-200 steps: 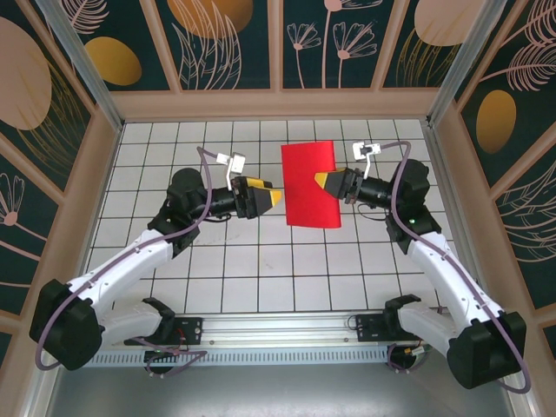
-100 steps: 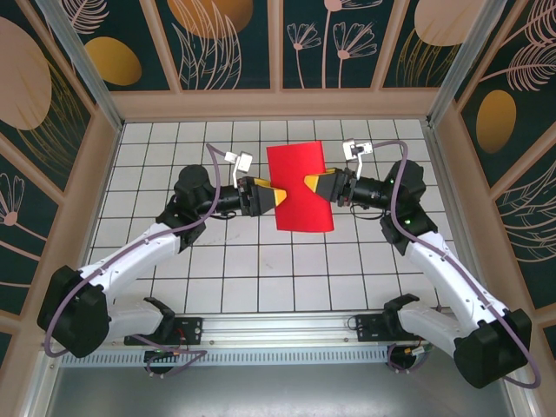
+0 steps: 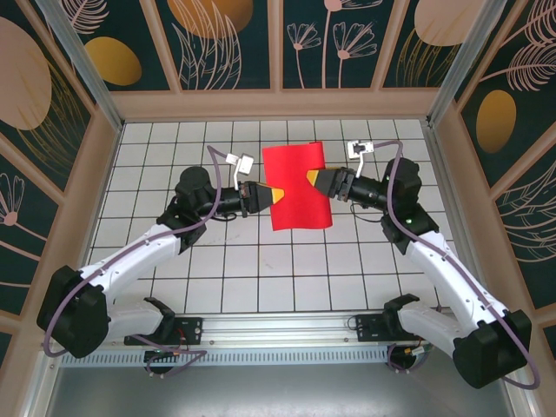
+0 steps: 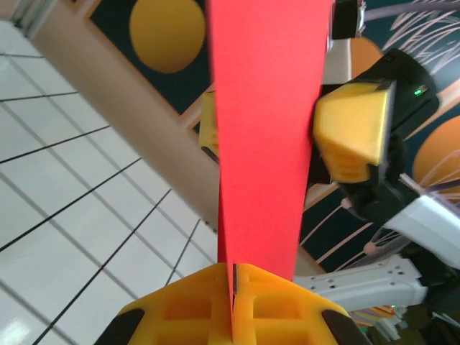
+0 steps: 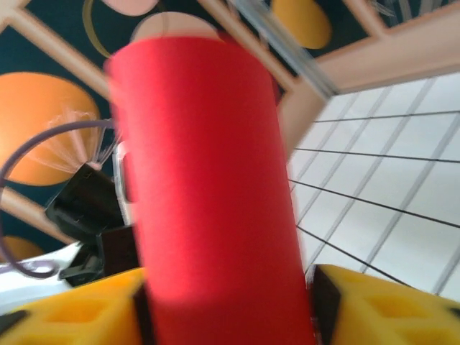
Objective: Fold a paper plane with a square sheet of paper (fold left side to right side)
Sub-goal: Place a square sheet of paper at the center of the table.
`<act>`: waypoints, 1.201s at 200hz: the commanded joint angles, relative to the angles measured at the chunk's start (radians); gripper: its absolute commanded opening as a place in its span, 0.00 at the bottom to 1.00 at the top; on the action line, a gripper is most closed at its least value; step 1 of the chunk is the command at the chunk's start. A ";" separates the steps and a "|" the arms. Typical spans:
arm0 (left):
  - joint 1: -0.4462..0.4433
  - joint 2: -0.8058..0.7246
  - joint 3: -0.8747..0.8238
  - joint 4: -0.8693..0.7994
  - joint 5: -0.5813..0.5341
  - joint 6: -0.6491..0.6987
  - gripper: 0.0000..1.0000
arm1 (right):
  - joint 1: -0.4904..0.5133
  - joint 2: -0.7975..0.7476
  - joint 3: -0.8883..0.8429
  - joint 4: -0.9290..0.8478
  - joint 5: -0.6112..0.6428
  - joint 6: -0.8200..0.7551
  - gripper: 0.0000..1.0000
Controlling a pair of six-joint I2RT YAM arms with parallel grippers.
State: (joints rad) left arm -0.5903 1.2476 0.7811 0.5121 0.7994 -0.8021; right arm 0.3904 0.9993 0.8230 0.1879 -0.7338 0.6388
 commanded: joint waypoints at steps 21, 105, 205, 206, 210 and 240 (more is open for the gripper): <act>-0.003 0.105 -0.031 -0.202 -0.087 0.080 0.01 | -0.014 -0.004 0.045 -0.341 0.303 -0.175 0.97; -0.003 0.430 -0.011 -0.417 -0.263 0.231 0.01 | 0.006 0.124 -0.124 -0.340 0.385 -0.144 0.91; -0.003 0.472 0.026 -0.480 -0.295 0.256 0.07 | 0.097 0.517 -0.130 -0.218 0.428 -0.062 0.51; -0.002 0.472 0.026 -0.480 -0.295 0.256 0.08 | 0.099 0.519 -0.131 -0.217 0.427 -0.063 0.51; -0.002 0.472 0.027 -0.480 -0.294 0.256 0.08 | 0.101 0.527 -0.131 -0.213 0.424 -0.063 0.51; -0.003 0.443 0.036 -0.457 -0.238 0.236 0.16 | 0.111 0.581 -0.121 -0.247 0.443 -0.070 0.48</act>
State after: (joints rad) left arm -0.5900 1.7374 0.7864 0.0544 0.5144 -0.5640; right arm 0.4877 1.5452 0.6712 -0.0525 -0.3210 0.5636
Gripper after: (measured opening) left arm 0.135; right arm 0.488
